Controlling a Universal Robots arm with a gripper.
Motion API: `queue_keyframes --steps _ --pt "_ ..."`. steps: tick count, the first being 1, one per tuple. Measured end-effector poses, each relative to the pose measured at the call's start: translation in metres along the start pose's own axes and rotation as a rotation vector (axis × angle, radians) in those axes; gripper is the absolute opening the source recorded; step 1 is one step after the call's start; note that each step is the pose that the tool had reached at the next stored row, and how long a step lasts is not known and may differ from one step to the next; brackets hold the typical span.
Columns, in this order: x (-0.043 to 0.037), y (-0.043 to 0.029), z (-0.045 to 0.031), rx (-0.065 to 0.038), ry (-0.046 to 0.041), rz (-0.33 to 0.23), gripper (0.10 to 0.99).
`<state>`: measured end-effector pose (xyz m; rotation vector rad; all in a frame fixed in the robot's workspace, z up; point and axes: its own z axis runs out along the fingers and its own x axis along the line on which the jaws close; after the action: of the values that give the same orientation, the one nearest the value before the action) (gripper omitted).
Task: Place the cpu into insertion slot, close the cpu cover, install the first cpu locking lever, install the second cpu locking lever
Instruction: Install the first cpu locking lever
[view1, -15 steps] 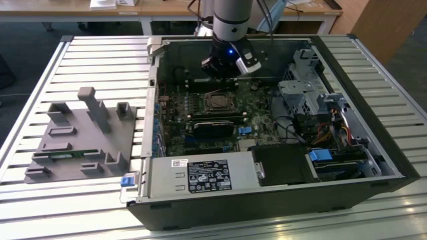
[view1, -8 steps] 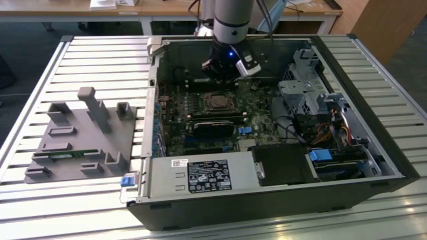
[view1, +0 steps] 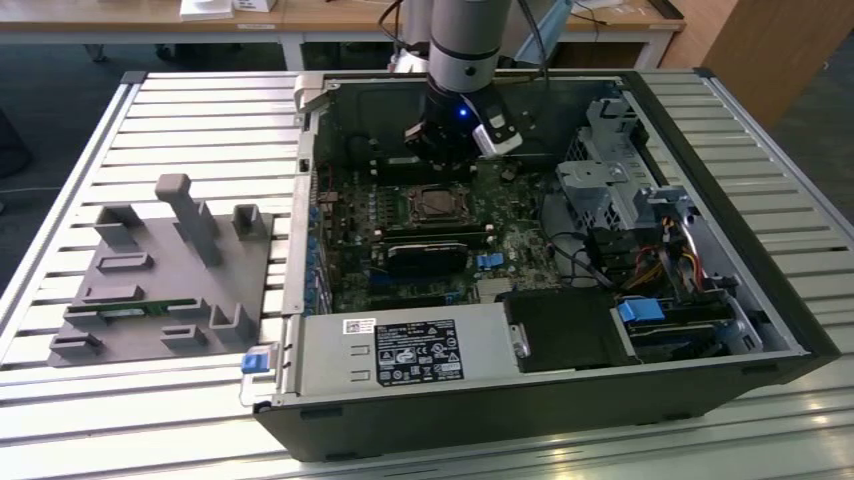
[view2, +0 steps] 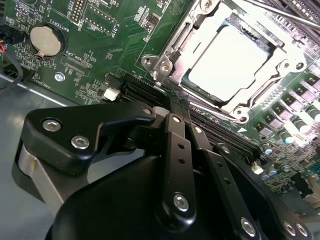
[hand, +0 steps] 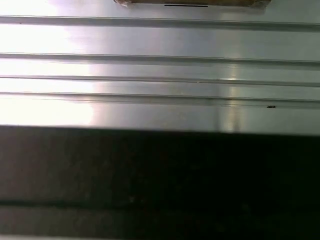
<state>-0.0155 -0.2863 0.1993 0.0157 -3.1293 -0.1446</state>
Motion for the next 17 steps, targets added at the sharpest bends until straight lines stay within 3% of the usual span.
queue_keyframes --steps 8,17 --pt "-0.0002 0.0003 -0.0026 0.0 -0.0002 0.0 0.106" --pt "-0.0011 0.0007 -0.0004 0.042 0.0006 0.0 0.106"
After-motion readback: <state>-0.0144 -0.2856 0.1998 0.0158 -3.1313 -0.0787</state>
